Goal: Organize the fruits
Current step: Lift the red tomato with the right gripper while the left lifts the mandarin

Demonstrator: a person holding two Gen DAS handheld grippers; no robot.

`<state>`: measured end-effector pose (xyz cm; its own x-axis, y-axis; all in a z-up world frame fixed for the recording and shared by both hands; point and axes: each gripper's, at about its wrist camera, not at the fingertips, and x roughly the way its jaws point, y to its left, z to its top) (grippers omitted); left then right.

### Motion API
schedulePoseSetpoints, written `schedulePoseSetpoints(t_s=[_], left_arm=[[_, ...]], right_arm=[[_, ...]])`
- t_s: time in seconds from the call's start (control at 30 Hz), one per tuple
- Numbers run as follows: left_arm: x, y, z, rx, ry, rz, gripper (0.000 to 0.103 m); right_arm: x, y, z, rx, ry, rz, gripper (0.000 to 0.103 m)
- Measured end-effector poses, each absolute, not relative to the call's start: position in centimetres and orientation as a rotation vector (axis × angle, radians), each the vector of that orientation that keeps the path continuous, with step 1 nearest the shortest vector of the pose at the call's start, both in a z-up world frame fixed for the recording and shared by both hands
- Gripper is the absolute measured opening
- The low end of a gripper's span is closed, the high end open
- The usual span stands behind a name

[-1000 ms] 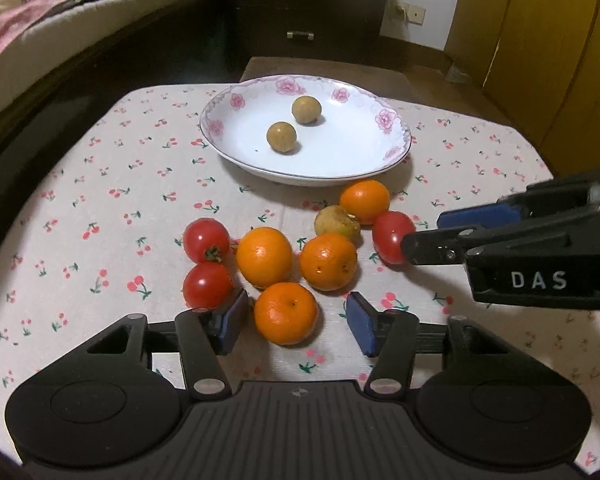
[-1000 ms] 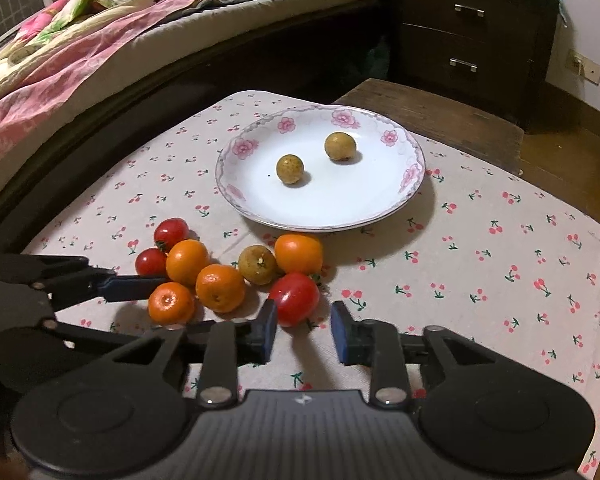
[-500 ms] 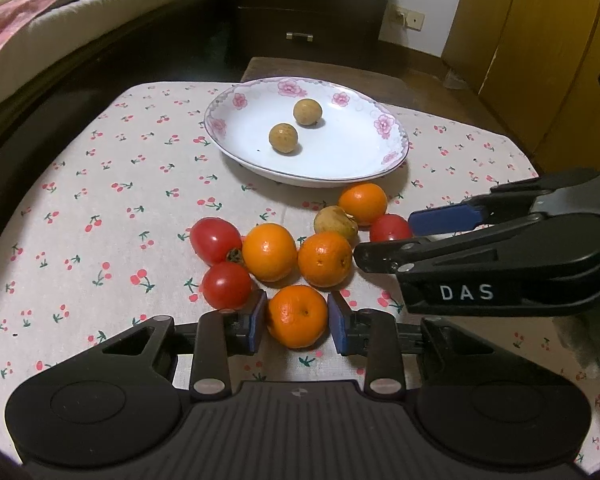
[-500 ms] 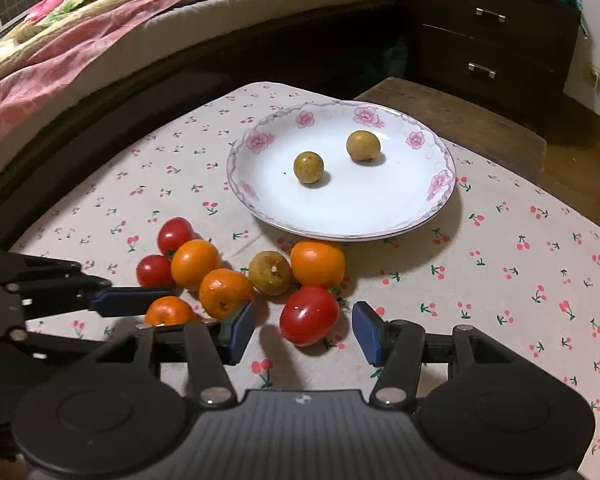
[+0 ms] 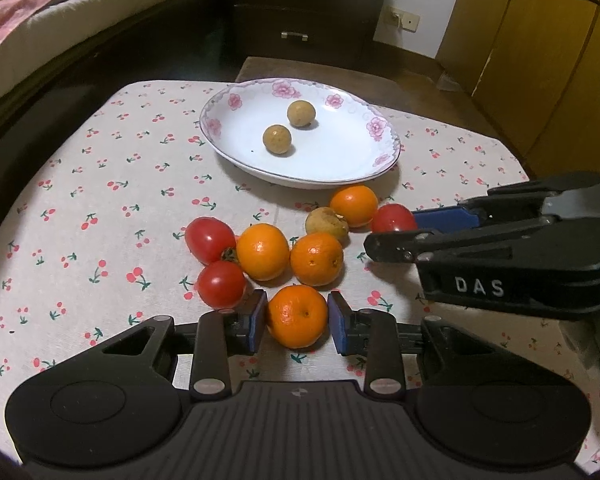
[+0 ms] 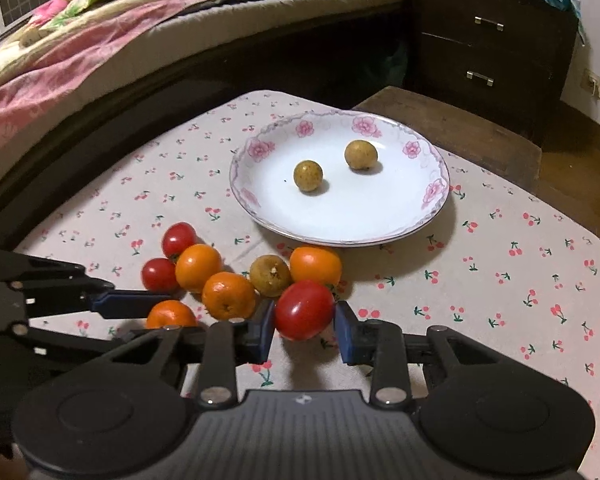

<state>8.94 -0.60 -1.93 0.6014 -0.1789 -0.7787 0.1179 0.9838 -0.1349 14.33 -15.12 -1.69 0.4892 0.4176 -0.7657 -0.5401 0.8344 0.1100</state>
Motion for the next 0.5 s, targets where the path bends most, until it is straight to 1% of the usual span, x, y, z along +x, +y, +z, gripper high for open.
schedulePoseSetpoints(t_s=[0.5], left_arm=[[9.5, -0.7, 0.7, -0.079, 0.848, -0.176, 0.041]], right_arm=[[12.4, -16.3, 1.2, -0.118, 0.834, 0.565, 0.022]])
